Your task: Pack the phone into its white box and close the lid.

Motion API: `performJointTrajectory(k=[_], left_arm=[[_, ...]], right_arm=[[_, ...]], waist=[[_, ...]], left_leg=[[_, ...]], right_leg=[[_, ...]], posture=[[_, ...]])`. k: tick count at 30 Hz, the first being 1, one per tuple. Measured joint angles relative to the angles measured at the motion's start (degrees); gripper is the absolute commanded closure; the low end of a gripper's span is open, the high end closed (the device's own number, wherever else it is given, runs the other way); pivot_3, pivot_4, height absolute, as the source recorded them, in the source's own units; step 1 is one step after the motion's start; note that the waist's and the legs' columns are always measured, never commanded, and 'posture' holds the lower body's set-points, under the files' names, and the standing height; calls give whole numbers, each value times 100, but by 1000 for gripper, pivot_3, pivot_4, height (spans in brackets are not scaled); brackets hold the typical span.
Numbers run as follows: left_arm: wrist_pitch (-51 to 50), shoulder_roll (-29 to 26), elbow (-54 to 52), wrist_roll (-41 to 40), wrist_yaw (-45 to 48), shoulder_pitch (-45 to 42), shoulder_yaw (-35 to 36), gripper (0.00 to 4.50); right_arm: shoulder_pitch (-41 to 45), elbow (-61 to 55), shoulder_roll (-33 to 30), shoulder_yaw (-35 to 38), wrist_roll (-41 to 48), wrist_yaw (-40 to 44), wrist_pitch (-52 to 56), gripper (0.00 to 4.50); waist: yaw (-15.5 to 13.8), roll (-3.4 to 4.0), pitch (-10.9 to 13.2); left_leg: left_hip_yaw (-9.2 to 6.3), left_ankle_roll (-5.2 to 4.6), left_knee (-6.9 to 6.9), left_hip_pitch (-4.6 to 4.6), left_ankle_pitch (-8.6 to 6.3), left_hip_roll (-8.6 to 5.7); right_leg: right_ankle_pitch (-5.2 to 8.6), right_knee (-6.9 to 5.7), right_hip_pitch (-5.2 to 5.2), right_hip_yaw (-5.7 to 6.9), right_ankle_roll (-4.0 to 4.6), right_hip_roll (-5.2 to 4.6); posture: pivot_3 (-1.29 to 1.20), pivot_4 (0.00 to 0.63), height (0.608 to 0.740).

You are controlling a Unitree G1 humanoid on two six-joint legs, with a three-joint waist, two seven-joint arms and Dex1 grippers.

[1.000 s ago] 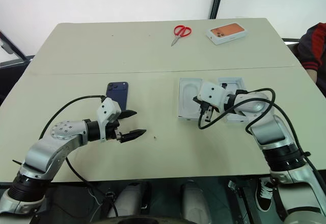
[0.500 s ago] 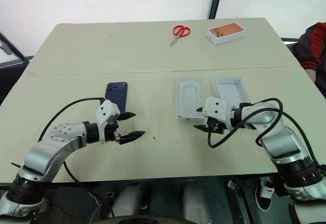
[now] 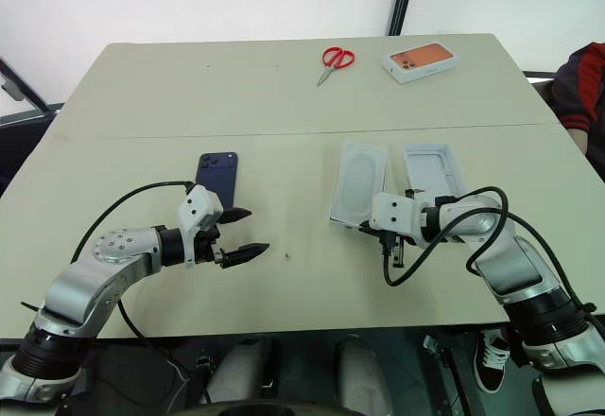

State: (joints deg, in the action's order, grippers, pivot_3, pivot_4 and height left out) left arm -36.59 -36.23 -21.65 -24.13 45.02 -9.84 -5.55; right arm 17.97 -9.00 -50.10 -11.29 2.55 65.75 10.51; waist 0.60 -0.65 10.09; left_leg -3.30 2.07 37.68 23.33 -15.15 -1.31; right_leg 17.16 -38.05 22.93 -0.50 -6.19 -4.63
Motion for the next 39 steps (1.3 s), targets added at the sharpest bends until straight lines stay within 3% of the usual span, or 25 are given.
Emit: performJointTrajectory(k=[11,14,20,24,27,30,33,39], left_arm=[[-3,-98,3,-8,-11,9,49,45],[-3,-97,3,-8,-19,9,50,45],[-3,-97,3,-9,-27,9,53,45],[-7,-99,4,-10,-47,25,101,45],[-8,-98,2,-12,-53,23,124,45],[-10,-101,9,-11,-55,33,197,45],[-16,-105,15,-9,-58,28,210,45],[-23,-95,11,-10,-60,4,207,45]], right_arm=[[-593,-1082,-344,67,497,514,138,4465],[-591,-1202,-348,57,561,529,443,3583],[-584,-1343,-357,59,667,533,702,541],[-349,-1349,-51,158,921,246,1035,541],[67,-1298,320,227,1025,-133,1443,1448],[369,-966,537,126,778,-519,1526,3091],[655,-392,945,-189,302,-1067,1507,4455],[1190,503,1414,-461,-444,-1840,1489,4455]], waist=[[3,0,0],[0,0,0],[-1,0,0],[17,0,0],[14,0,0],[-7,-2,-1],[4,-2,-1],[9,0,0]], left_leg=[[-3,0,0,-2,0,1],[-3,0,0,-2,0,1],[-3,0,1,-2,0,0],[-3,0,0,-4,0,1],[-4,0,0,-4,0,3],[-4,0,1,-3,0,-1],[-3,0,2,-3,0,-2],[-1,1,0,1,0,-1]], right_leg=[[0,1,-4,-1,0,0],[0,1,-4,-1,0,0],[0,2,-6,-1,0,0],[0,1,-5,-1,0,1],[0,0,-3,-2,0,4],[0,2,-6,-1,0,-2],[0,2,-4,-1,0,-2],[0,-2,5,0,0,0]], posture=[[0,150,740],[0,150,740],[0,150,740],[0,150,740],[0,150,740],[0,150,740],[0,150,740],[0,150,740]])
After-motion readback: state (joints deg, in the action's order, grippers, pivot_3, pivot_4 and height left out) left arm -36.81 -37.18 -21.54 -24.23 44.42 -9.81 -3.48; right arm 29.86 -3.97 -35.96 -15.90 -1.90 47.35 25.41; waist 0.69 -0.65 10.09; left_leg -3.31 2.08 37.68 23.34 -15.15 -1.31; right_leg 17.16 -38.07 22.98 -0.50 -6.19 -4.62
